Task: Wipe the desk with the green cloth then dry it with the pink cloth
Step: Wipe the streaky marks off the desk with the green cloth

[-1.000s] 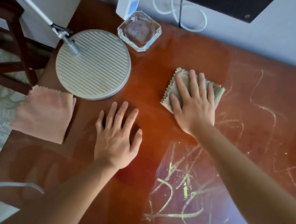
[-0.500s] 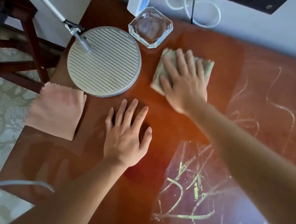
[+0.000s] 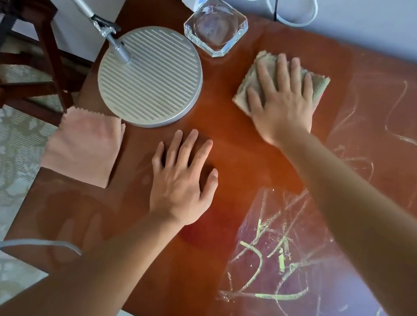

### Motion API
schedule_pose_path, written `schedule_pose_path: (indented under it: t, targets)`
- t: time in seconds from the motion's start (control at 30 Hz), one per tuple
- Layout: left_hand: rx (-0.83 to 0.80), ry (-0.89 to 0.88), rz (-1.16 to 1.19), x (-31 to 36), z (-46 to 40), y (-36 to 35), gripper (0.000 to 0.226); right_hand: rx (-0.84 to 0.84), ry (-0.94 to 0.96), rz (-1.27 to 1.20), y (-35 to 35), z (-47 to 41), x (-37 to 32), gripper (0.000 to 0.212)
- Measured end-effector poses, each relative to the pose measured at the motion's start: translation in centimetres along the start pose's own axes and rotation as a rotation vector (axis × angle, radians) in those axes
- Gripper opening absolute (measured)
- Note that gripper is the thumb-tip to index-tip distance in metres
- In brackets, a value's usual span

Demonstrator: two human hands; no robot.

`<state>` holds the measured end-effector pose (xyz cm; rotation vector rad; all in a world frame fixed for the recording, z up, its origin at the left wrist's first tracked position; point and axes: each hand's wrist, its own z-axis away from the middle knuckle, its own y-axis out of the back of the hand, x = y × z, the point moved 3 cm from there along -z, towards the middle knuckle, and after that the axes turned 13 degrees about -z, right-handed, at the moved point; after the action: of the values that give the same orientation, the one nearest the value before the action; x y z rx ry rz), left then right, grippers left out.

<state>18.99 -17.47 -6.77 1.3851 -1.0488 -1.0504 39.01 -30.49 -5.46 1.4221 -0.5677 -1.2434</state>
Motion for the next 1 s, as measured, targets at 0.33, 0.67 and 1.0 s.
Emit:
schedule_pose_path:
  t: [0.33, 0.67, 1.0]
  targets:
    - [-0.023, -0.007, 0.0, 0.0, -0.1, 0.2, 0.058, -0.056, 0.107, 0.049, -2.3, 9.5, -0.5, 0.065]
    - [-0.007, -0.003, -0.007, 0.0, 0.0, -0.3, 0.057, 0.021, 0.021, 0.003, -1.9, 7.9, -0.3, 0.066]
    - [0.026, -0.007, 0.006, 0.0, 0.0, -0.5, 0.056, -0.062, 0.101, 0.028, -3.6, 15.0, -0.2, 0.063]
